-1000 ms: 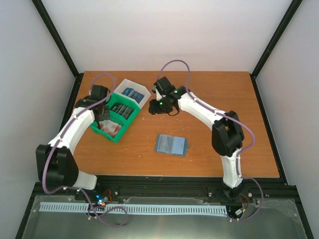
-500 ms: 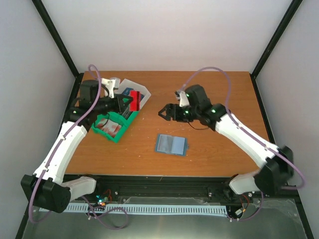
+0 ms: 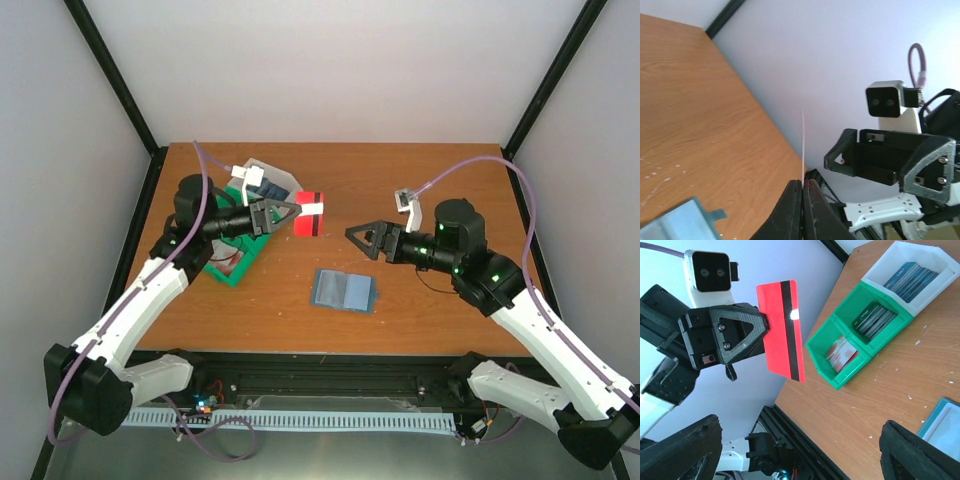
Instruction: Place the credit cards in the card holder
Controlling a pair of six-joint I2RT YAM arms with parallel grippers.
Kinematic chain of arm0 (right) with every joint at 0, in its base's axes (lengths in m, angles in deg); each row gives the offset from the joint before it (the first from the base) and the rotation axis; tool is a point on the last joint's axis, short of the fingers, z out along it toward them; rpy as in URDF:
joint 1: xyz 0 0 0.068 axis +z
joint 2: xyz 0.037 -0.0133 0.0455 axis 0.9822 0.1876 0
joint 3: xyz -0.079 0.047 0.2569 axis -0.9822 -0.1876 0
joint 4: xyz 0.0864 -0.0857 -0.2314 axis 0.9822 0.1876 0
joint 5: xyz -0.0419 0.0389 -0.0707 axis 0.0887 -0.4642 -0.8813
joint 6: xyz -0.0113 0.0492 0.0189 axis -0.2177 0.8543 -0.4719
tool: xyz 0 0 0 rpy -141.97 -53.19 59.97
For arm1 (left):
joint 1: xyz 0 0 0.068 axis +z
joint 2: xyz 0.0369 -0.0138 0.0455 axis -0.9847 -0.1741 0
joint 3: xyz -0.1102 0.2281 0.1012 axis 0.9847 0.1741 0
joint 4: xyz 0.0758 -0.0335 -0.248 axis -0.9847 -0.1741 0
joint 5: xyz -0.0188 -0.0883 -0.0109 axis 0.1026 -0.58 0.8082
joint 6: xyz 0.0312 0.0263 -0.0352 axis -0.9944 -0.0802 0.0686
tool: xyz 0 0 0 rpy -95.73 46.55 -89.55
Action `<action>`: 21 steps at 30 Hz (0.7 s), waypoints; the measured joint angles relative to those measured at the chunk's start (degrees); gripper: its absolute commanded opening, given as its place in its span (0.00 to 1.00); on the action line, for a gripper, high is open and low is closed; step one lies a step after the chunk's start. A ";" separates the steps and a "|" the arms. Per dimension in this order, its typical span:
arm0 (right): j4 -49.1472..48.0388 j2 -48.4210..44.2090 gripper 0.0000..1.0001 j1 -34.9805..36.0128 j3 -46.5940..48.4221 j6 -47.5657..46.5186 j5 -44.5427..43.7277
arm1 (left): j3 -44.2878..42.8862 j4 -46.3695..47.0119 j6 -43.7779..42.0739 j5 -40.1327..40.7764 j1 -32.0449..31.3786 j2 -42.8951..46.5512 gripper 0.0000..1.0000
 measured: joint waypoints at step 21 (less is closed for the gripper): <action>-18.36 1.79 0.59 0.17 -12.81 6.08 7.91 | 14.38 23.58 21.16 -2.54 -5.33 1.29 0.01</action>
